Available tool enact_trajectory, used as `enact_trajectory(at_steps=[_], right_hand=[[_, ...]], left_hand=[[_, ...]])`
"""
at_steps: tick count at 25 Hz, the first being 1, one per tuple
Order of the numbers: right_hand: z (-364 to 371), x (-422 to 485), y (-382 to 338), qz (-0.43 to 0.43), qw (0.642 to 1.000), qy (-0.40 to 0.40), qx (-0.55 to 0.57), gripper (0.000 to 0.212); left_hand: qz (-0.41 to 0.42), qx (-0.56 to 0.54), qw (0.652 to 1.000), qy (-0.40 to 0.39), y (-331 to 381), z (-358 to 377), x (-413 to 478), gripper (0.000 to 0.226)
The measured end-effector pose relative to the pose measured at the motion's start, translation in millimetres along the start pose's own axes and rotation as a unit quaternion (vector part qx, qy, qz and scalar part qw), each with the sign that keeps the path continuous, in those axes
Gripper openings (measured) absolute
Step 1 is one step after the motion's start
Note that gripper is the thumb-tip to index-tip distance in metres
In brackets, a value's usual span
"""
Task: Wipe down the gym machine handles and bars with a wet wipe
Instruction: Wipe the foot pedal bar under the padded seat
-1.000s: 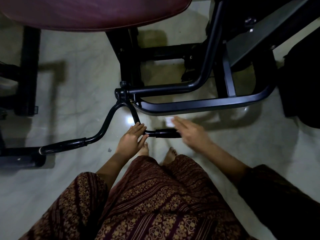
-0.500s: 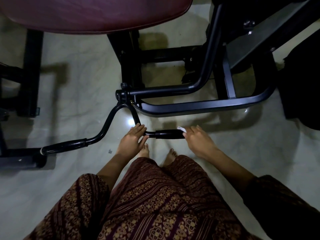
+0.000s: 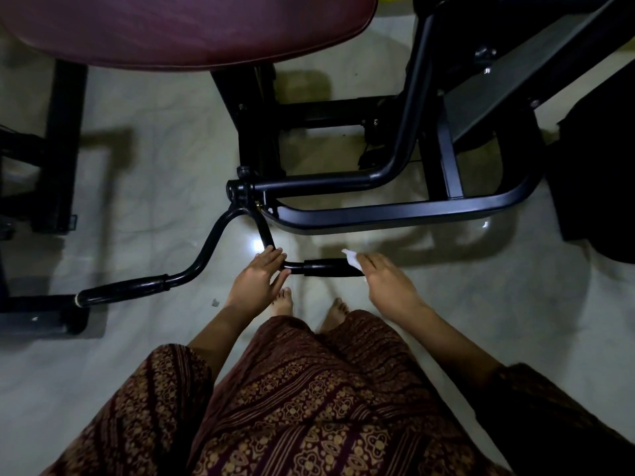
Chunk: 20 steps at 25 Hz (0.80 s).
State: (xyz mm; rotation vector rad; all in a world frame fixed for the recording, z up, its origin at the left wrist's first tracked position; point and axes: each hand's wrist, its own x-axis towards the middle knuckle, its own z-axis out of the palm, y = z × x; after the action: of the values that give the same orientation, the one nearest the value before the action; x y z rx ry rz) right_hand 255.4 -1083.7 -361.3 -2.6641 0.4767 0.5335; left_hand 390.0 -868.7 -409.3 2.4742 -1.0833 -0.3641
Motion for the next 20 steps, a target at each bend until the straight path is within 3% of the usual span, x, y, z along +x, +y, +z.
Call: enact_trajectory(at_steps=[5, 12, 20], right_hand=[[-7, 4, -32, -0.077, 0.993, 0.029, 0.081, 0.044], [-6, 21, -76, -0.027, 0.98, 0.09, 0.174, 0.036], [14, 47, -207, -0.066, 0.978, 0.099, 0.173, 0.032]], left_hand=[[-0.017, -0.016, 1.0, 0.002, 6, -1, -3, 0.038], [0.012, 0.012, 0.995, 0.095, -9, -30, -17, 0.039], [0.053, 0.054, 0.984, 0.158, -114, -89, -57, 0.033]])
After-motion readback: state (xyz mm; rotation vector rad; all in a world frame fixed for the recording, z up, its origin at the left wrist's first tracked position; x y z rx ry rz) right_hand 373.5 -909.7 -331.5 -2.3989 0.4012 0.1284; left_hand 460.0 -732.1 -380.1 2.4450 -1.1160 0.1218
